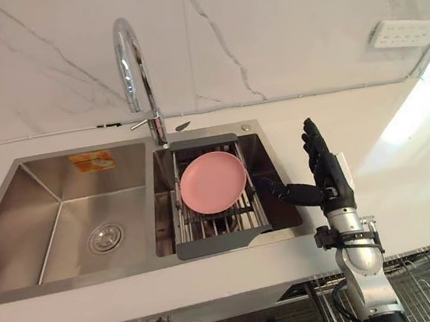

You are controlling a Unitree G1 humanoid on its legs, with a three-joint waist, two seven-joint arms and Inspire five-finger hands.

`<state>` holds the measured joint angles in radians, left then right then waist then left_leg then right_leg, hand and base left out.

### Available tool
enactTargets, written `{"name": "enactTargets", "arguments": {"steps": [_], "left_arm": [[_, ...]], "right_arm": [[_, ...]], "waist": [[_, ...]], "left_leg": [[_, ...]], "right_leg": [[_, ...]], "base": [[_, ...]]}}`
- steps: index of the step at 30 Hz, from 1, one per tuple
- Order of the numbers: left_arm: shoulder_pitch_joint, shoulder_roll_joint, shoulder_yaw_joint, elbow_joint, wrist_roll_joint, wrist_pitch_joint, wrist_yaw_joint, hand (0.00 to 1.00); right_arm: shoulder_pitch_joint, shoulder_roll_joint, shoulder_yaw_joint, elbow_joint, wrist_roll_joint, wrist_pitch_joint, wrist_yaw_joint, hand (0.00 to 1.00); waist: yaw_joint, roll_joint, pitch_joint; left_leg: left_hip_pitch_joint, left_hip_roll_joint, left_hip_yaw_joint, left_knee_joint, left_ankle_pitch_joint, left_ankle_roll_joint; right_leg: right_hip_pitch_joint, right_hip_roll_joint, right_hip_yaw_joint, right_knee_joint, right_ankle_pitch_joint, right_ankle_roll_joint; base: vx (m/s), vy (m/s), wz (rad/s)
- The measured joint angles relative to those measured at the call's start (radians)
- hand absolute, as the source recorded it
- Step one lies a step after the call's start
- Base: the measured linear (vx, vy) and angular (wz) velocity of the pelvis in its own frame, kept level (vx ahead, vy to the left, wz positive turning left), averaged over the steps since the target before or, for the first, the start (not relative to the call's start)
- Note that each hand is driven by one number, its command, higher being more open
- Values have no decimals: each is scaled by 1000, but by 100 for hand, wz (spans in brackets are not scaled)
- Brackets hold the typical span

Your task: Walk over to the sink, pick up the cup, carry it to the dishwasher, place the cup inside the dishwasher, then close the dishwasher door

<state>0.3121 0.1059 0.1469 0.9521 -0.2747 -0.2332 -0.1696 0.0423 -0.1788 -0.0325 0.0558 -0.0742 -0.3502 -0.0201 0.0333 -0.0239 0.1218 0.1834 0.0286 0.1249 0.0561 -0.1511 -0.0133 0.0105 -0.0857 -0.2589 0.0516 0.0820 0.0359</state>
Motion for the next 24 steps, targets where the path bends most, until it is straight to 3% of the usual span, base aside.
{"name": "enactTargets", "arguments": {"steps": [14,24], "left_arm": [[-18,31,2,-12,0,78,-8,100],[-18,32,1,-49,0,118,-9,100]], "right_arm": [[-182,-130,86,159,-336,176,14,100],[-284,-178,90,214,-480,197,11,100]], "waist": [[31,-26,30],[44,-26,36]], "left_leg": [[-10,-14,-35,32,-1,14],[-33,-14,-56,53,-4,14]], "right_leg": [[25,-23,-37,-1,3,11],[24,-27,-56,-1,3,11]], "base": [[-16,23,9],[-14,1,7]]}}
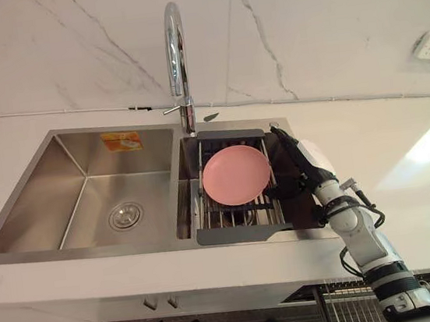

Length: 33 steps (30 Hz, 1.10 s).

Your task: Walk over to the sink, pick up the cup, carry it to the dishwasher, place the cup inside the dishwasher, then close the dishwasher door

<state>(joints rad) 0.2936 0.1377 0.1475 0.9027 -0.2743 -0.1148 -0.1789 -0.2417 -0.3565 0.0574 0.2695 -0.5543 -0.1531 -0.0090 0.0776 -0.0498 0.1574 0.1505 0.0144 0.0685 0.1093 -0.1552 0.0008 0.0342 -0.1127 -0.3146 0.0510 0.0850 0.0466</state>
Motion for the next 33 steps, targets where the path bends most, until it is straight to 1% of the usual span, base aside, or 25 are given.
{"name": "enactTargets", "arguments": {"steps": [3,6,10,15,21,25,29,33], "left_arm": [[0,0,0,-7,0,4,-1,100],[1,1,0,-31,0,12,-1,100],[2,1,-2,-43,1,19,-2,100],[3,1,-4,-53,1,26,-2,100],[7,1,-6,-74,1,43,-3,100],[7,1,-6,-77,3,40,-4,100],[8,1,-5,-76,23,23,-6,100],[8,1,-5,-71,30,9,-6,100]], "right_arm": [[-21,-11,1,3,-30,-1,1,100],[-49,-21,1,9,-42,-6,1,100],[-85,-30,13,46,-75,-8,3,100],[-121,-43,37,66,-80,-13,13,100],[-122,-45,39,68,-80,-13,33,100],[-122,-45,40,68,-78,-14,45,100],[-123,-45,40,67,-75,-20,60,100],[-123,-45,40,63,-74,-30,97,100]], "waist": [[7,0,2],[15,-4,18],[18,-4,22],[23,-5,23],[30,-5,23],[32,-5,24],[32,-6,24],[31,-6,24]], "left_leg": [[-2,0,-2,0,0,0],[-3,0,-3,2,0,0],[-11,0,-6,9,0,0],[-17,0,-9,16,0,0],[-27,1,-16,32,-5,-1],[-31,1,-16,38,-9,0],[-31,2,-12,41,-13,-3],[-31,3,-3,46,-16,0]], "right_leg": [[0,0,-5,-1,0,0],[0,-1,-6,0,0,0],[0,-3,-15,0,0,0],[0,-5,-19,0,0,0],[0,-5,-23,2,0,0],[0,-5,-24,2,0,0],[0,-5,-21,2,0,0],[-1,-4,-15,2,0,0]], "base": [[-1,1,2],[0,0,0],[-8,-1,6],[-6,-1,2],[-5,-2,2],[-5,-2,1],[1,0,-1],[0,3,-4]]}}
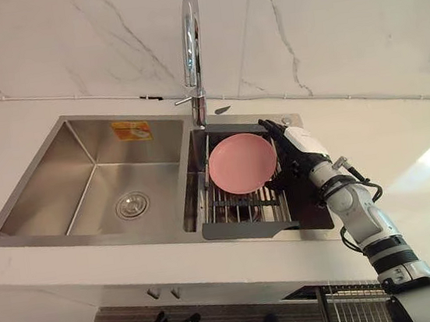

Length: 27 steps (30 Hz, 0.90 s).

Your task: Walk over to the sink, pick up the cup, carry it to the dishwasher, place the cup inside the dishwasher, then close the dishwasher door

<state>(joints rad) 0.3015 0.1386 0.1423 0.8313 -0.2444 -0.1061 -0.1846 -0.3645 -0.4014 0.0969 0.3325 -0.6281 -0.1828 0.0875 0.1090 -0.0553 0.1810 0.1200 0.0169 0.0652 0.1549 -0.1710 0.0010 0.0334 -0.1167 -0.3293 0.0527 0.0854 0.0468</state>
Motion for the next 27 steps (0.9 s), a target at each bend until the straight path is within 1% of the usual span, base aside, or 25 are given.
{"name": "enactTargets", "arguments": {"steps": [7,18,22,27], "left_arm": [[0,0,0,1,0,-1,0,100],[0,-2,0,8,-1,-11,0,100],[0,-1,0,9,-1,-12,0,100],[-1,-2,0,9,-1,-15,0,100]], "right_arm": [[0,0,14,-15,-3,-6,46,100],[1,0,44,-26,-47,-18,45,100],[7,0,47,-26,-85,-18,40,100],[7,0,47,-25,-162,-17,7,100]], "waist": [[-2,0,0],[-2,1,1],[-2,2,1],[-1,1,1]], "left_leg": [[1,0,4,2,-2,-1],[0,6,18,18,-18,-1],[-3,8,21,25,-24,1],[-6,8,21,28,-27,1]], "right_leg": [[0,1,3,-1,0,1],[0,7,18,-1,1,0],[0,9,20,-5,1,0],[0,10,19,-7,1,1]], "base": [[0,0,0],[-4,-1,-3],[0,0,-2],[0,0,0]]}}
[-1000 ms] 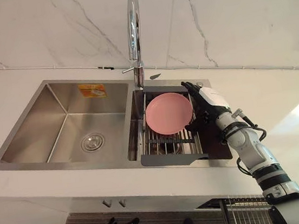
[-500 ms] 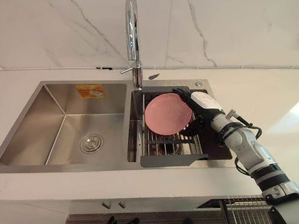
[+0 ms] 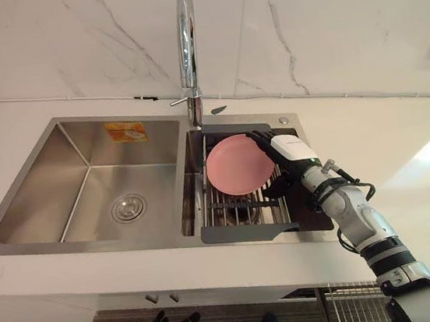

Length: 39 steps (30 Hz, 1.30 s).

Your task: Walk over to the sink, pick up the cup, carry it to the dishwasher, place the cup inside the dishwasher, then close the dishwasher door

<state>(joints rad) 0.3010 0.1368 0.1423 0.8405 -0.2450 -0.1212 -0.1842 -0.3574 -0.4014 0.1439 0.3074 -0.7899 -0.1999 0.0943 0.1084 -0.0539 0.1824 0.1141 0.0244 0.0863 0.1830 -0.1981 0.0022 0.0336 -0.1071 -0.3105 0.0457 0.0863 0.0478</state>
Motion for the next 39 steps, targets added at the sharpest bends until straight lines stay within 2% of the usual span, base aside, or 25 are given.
{"name": "enactTargets", "arguments": {"steps": [13,21,31,39], "left_arm": [[-3,0,0,21,0,-37,-1,100],[-5,0,2,21,0,-41,-5,100],[-6,4,9,28,2,-59,-14,100],[-10,1,26,25,11,-62,-18,100]], "right_arm": [[0,0,0,26,-82,-1,-179,100],[0,0,0,40,-157,-19,-177,100],[-7,0,60,98,-187,-23,-158,100],[-13,0,63,116,-217,9,-156,100]], "waist": [[1,-4,2],[9,-5,3],[17,-23,8],[26,-30,8]], "left_leg": [[-12,5,8,35,-20,2],[-19,10,9,46,-25,-1],[-37,13,5,86,-38,2],[-67,25,5,136,-59,3]], "right_leg": [[1,3,6,2,1,1],[1,9,5,-7,2,2],[7,9,1,-8,11,4],[7,19,-1,-19,23,-3]], "base": [[-3,-2,-1],[0,0,0],[-22,-3,1],[-32,-10,1]]}}
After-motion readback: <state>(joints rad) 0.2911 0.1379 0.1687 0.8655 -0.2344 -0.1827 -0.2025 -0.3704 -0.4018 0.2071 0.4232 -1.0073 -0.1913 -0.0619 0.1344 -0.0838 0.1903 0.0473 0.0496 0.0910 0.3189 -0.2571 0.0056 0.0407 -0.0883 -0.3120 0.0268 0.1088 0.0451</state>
